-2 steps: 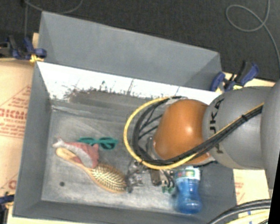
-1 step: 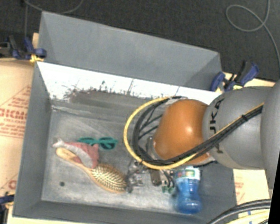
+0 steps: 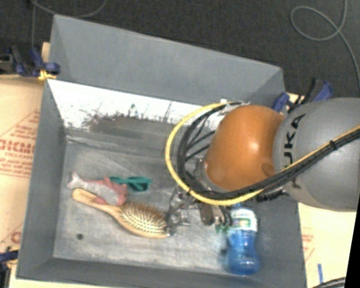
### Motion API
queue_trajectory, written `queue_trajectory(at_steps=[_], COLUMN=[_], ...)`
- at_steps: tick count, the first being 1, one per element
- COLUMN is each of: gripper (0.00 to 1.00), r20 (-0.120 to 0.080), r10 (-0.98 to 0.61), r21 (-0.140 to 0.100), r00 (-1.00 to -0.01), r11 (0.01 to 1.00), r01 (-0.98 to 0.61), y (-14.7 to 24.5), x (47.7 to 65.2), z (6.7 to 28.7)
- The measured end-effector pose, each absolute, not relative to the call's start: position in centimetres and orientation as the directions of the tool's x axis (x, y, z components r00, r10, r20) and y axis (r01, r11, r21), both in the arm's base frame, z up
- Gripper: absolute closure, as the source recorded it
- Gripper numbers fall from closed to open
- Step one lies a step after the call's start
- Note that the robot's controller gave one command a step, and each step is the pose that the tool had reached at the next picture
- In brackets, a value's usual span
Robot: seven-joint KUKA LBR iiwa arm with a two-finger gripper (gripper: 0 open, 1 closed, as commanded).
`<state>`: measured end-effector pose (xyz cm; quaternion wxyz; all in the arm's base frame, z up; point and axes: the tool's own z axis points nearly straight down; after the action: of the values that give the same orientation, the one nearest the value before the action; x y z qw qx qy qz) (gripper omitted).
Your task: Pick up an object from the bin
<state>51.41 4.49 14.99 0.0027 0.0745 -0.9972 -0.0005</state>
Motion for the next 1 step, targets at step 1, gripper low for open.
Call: queue_trajectory(at_steps=[1], gripper=[1.00], r20=[-0.002], r10=[0.008], r21=[0.001], r00=[-1.000], r11=[1.000], r01=[0.008], y=[6.20], x=[51.71], z=[19.88])
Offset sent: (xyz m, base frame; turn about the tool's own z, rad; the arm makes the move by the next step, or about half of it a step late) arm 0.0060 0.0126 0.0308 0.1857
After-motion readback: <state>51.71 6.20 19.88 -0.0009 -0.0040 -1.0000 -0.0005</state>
